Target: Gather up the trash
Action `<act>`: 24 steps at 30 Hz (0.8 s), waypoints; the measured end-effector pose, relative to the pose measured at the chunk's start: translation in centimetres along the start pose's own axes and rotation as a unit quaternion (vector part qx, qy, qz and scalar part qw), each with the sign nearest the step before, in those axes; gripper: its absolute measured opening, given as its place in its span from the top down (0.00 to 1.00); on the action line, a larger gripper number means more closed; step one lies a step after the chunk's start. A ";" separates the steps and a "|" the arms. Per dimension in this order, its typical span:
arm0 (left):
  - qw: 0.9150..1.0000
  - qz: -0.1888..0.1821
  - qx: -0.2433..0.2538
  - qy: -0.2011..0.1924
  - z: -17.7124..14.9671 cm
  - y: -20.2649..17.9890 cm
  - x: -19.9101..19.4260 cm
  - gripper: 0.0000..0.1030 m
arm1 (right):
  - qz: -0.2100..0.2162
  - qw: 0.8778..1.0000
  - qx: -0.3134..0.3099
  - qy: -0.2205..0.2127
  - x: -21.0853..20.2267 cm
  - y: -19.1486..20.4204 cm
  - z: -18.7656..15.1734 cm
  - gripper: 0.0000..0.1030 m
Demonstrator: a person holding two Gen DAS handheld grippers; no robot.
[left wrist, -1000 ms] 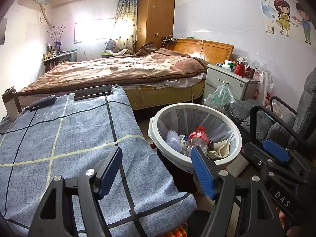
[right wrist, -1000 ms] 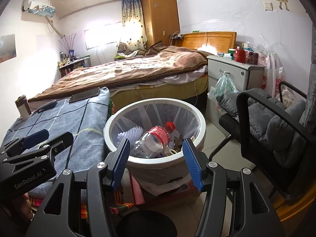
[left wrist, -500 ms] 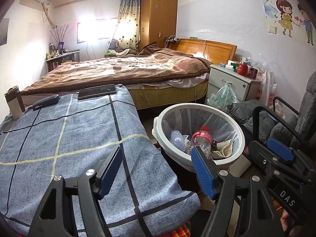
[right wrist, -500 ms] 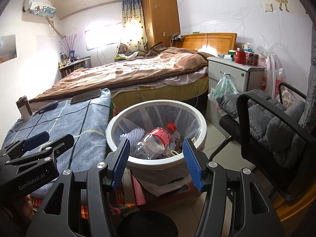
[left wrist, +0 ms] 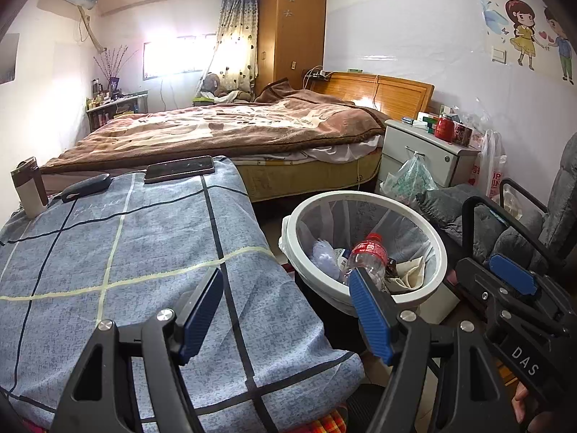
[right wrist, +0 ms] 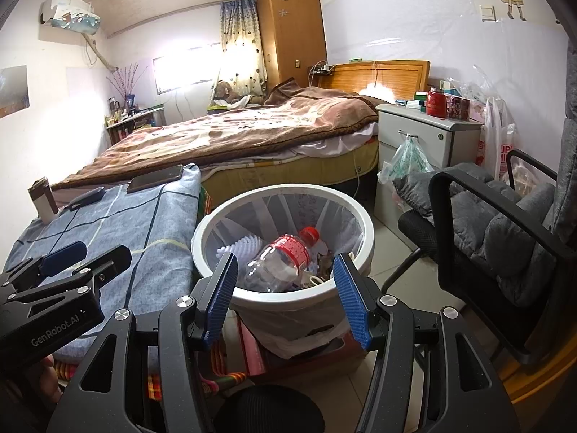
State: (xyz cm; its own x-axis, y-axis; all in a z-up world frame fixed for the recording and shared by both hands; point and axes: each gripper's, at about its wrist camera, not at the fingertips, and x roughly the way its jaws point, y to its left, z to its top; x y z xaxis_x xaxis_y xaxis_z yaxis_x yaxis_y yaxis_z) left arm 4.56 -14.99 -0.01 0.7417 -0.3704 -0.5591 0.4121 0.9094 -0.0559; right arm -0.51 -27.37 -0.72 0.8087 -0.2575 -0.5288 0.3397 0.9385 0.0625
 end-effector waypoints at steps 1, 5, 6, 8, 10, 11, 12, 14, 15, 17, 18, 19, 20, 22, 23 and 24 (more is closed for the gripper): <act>1.000 0.000 0.000 0.000 0.0 0.0 0.0 0.28 | 0.000 1.000 -0.001 0.000 -0.1 0.0 0.0 0.44; 1.000 0.002 -0.001 0.000 0.0 0.0 -0.1 0.28 | -0.001 1.000 0.000 0.000 0.0 0.0 0.0 0.44; 1.000 0.001 -0.001 0.000 0.0 0.0 -0.1 0.28 | -0.001 1.000 0.000 0.000 0.0 0.0 0.0 0.44; 1.000 0.001 0.000 0.000 0.0 0.0 -0.1 0.28 | 0.000 1.000 0.001 -0.001 -0.1 0.0 0.0 0.44; 1.000 0.002 0.001 -0.001 0.1 -0.1 -0.1 0.28 | -0.001 1.000 0.001 0.000 -0.1 0.0 0.0 0.44; 1.000 0.002 0.001 -0.001 0.1 -0.1 -0.1 0.28 | -0.001 1.000 0.001 0.000 -0.2 0.0 0.0 0.44; 1.000 0.002 0.001 -0.001 0.1 -0.1 -0.1 0.28 | 0.000 1.000 0.001 -0.001 -0.1 -0.1 0.0 0.44; 1.000 0.004 0.000 -0.001 0.1 -0.1 -0.2 0.28 | 0.000 1.000 0.000 0.000 -0.1 0.0 0.0 0.44; 1.000 0.004 0.000 -0.002 0.2 -0.1 -0.2 0.28 | -0.001 1.000 0.000 0.000 -0.1 0.0 0.1 0.44; 1.000 0.004 0.000 -0.002 0.2 0.0 -0.2 0.28 | 0.001 1.000 0.000 0.000 -0.1 0.0 0.1 0.44; 1.000 0.004 0.000 -0.002 0.2 0.0 -0.2 0.28 | 0.001 1.000 0.000 0.001 -0.1 0.0 0.1 0.44; 1.000 0.005 0.000 -0.001 0.2 0.0 -0.2 0.28 | -0.001 1.000 0.000 0.001 -0.1 0.0 0.1 0.44; 1.000 0.005 0.000 -0.001 0.2 0.0 -0.2 0.28 | -0.001 1.000 0.001 0.000 -0.1 0.0 0.1 0.44; 1.000 0.006 0.000 -0.001 0.1 0.0 -0.3 0.28 | 0.000 1.000 0.001 0.000 -0.2 0.0 0.1 0.44; 1.000 0.006 0.000 -0.001 0.1 0.0 -0.3 0.28 | 0.000 1.000 0.000 0.001 -0.2 0.0 0.1 0.44; 1.000 0.006 0.001 -0.001 0.1 0.0 -0.3 0.28 | -0.001 1.000 0.000 0.001 -0.2 0.0 0.1 0.44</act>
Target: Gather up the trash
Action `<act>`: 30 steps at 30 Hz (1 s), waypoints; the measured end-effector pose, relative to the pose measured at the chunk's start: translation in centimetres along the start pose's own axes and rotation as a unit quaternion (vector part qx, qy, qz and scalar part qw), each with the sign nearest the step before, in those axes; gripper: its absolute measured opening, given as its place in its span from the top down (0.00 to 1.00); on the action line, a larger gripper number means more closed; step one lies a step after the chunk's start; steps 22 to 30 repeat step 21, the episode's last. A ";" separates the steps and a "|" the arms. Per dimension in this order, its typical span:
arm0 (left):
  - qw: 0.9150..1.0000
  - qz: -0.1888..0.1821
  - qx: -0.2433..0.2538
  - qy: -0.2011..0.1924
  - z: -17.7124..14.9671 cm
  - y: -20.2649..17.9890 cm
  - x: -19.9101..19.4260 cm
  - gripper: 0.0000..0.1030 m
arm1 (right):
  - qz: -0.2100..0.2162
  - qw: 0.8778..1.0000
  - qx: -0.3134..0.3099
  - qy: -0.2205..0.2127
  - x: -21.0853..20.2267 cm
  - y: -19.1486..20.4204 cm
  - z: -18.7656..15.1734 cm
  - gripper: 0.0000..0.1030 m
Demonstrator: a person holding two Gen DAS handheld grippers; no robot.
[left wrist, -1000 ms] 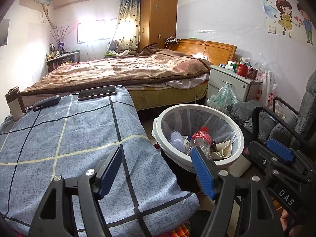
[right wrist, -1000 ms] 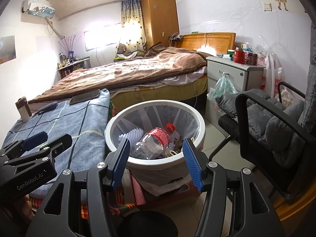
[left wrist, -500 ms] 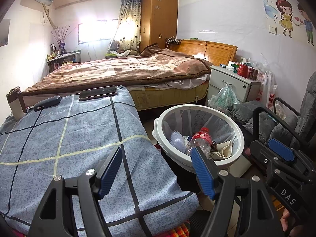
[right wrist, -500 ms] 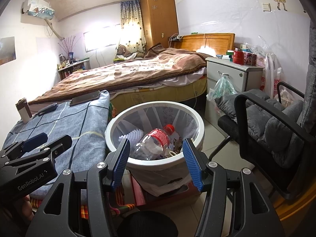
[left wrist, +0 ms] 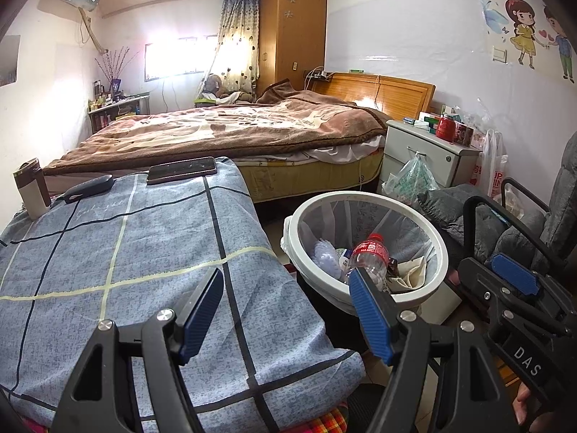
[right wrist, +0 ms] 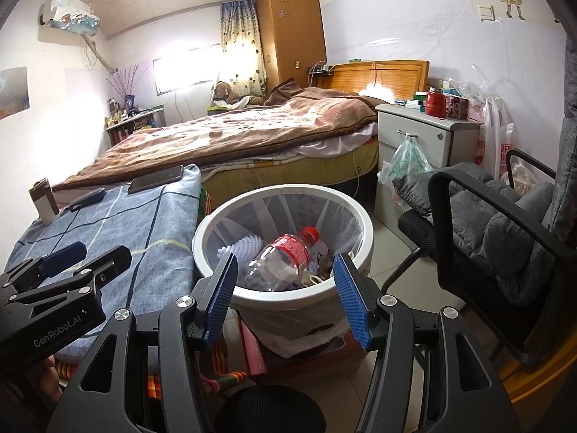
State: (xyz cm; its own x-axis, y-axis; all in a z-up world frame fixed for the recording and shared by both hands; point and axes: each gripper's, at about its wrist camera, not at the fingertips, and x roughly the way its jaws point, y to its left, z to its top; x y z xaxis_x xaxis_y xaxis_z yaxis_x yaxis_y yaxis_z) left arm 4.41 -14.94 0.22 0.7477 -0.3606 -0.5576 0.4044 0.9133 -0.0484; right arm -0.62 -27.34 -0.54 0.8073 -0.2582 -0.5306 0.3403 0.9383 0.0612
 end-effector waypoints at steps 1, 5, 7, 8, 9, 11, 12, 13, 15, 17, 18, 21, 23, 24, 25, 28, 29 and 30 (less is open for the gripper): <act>1.000 0.001 0.000 -0.001 0.0 0.0 0.0 0.28 | 0.001 1.000 0.001 0.000 0.0 0.0 0.0 0.44; 1.000 0.003 -0.002 -0.003 0.0 0.2 0.0 0.28 | 0.002 1.000 0.001 0.000 -0.1 0.0 0.0 0.44; 1.000 0.006 0.001 -0.006 0.0 0.2 -0.1 0.28 | 0.002 1.000 0.001 0.001 0.0 0.0 0.0 0.44; 1.000 0.005 0.002 -0.006 0.0 0.2 -0.1 0.28 | 0.002 1.000 0.001 0.000 0.0 0.0 -0.1 0.44; 1.000 0.003 0.002 -0.006 0.0 0.2 -0.1 0.28 | 0.002 1.000 0.001 0.000 0.0 0.0 0.0 0.44; 1.000 0.004 0.000 -0.008 0.0 0.2 -0.1 0.28 | 0.002 1.000 0.001 0.000 -0.1 0.0 0.0 0.44; 1.000 0.002 0.000 -0.008 0.0 0.2 -0.1 0.28 | 0.002 1.000 0.001 0.000 0.0 0.0 0.0 0.44; 1.000 0.001 0.000 -0.007 -0.1 0.2 0.0 0.28 | 0.002 1.000 0.002 0.000 -0.1 0.0 0.0 0.44; 1.000 0.002 -0.001 -0.006 -0.1 0.1 0.0 0.28 | 0.002 1.000 0.002 0.000 0.0 0.0 0.0 0.44; 1.000 0.001 0.000 -0.005 -0.1 0.1 0.1 0.28 | 0.002 1.000 0.001 0.000 0.0 0.0 0.0 0.44; 1.000 0.001 0.000 -0.004 -0.1 0.1 0.1 0.28 | 0.002 1.000 0.002 0.000 0.0 0.0 0.0 0.44; 1.000 0.001 0.003 -0.003 -0.1 0.0 0.2 0.28 | 0.002 1.000 0.001 0.001 0.1 0.1 -0.1 0.44; 1.000 0.001 0.003 -0.003 -0.1 0.0 0.2 0.28 | 0.002 1.000 0.001 0.001 0.1 0.1 -0.1 0.44; 1.000 0.001 0.003 -0.003 -0.1 0.0 0.2 0.28 | 0.002 1.000 0.001 0.001 0.1 0.1 -0.1 0.44; 1.000 0.001 0.003 -0.003 -0.1 0.0 0.2 0.28 | 0.002 1.000 0.001 0.001 0.1 0.1 -0.1 0.44; 1.000 0.001 0.003 -0.003 -0.1 0.0 0.2 0.28 | 0.002 1.000 0.001 0.001 0.1 0.1 -0.1 0.44; 1.000 0.001 0.003 -0.003 -0.1 0.0 0.2 0.28 | 0.002 1.000 0.001 0.001 0.1 0.1 -0.1 0.44; 1.000 0.001 0.003 -0.003 -0.1 0.0 0.2 0.28 | 0.002 1.000 0.001 0.001 0.1 0.1 -0.1 0.44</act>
